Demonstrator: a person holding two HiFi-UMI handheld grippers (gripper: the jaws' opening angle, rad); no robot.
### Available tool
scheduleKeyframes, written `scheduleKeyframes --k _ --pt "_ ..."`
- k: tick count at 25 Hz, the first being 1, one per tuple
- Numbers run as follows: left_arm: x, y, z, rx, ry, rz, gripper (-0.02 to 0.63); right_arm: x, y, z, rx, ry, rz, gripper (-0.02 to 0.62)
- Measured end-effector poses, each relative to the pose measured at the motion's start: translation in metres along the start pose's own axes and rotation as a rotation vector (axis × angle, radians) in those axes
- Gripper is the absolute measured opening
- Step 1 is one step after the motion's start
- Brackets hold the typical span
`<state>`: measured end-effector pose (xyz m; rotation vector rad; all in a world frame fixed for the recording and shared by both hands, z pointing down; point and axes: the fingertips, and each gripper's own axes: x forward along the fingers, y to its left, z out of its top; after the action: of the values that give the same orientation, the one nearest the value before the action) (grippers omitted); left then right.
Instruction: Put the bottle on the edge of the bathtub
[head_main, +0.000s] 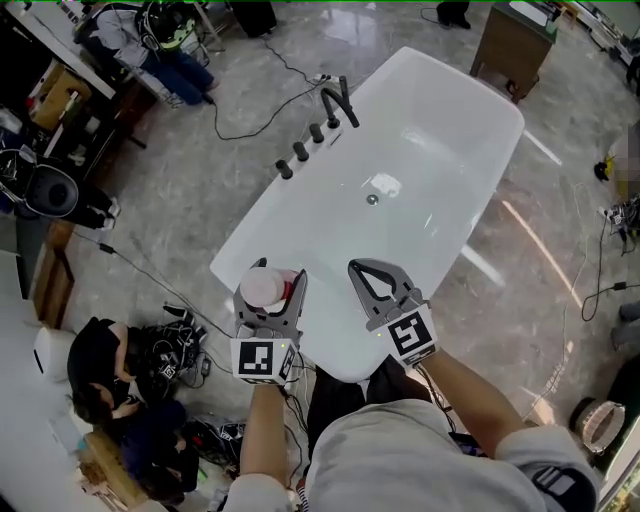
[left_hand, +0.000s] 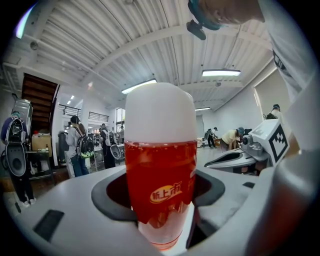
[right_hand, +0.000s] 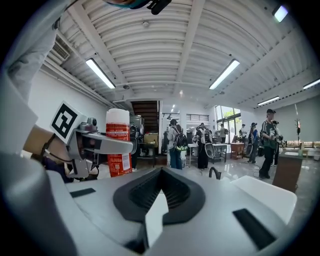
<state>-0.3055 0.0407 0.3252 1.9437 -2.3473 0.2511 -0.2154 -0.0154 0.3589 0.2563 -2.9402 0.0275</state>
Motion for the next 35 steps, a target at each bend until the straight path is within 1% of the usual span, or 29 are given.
scheduleKeyframes --k 4,7,9,11,14,17,20,24,26,29,32,35 --pt "0.007 0.019 -0.009 -0.003 0.007 -0.022 0.298 0.023 0.008 0.002 0.014 0.001 -0.013 0.006" --pt "0.012 0.043 -0.022 -0.020 0.009 -0.061 0.298 0.054 0.023 -0.003 0.034 0.011 -0.018 0.006" --pt "0.018 0.067 -0.032 -0.021 0.006 -0.085 0.298 0.085 0.031 -0.011 0.011 0.023 -0.027 0.006" --pt "0.021 0.096 -0.046 -0.012 0.014 -0.109 0.298 0.115 0.041 -0.017 -0.040 0.023 -0.034 0.006" --pt "0.023 0.131 -0.071 -0.015 0.035 -0.174 0.298 0.145 0.060 -0.031 -0.034 0.048 -0.055 0.006" --pt "0.036 0.163 -0.089 -0.015 0.028 -0.244 0.298 0.183 0.072 -0.054 -0.018 0.096 -0.086 0.006" --pt "0.057 0.187 -0.116 -0.002 0.040 -0.286 0.298 0.217 0.071 -0.080 -0.017 0.130 -0.119 0.006" --pt "0.078 0.213 -0.148 -0.035 0.062 -0.303 0.298 0.251 0.068 -0.107 -0.002 0.160 -0.147 0.006" --pt "0.090 0.222 -0.161 -0.030 0.068 -0.314 0.298 0.264 0.060 -0.117 0.016 0.158 -0.172 0.006" --pt "0.109 0.232 -0.182 -0.009 0.081 -0.329 0.298 0.276 0.044 -0.130 0.017 0.171 -0.211 0.006" --pt "0.125 0.242 -0.197 0.003 0.067 -0.343 0.298 0.279 0.033 -0.141 0.012 0.200 -0.242 0.006" --pt "0.138 0.254 -0.215 0.035 0.077 -0.356 0.298 0.276 0.029 -0.150 0.048 0.213 -0.279 0.006"
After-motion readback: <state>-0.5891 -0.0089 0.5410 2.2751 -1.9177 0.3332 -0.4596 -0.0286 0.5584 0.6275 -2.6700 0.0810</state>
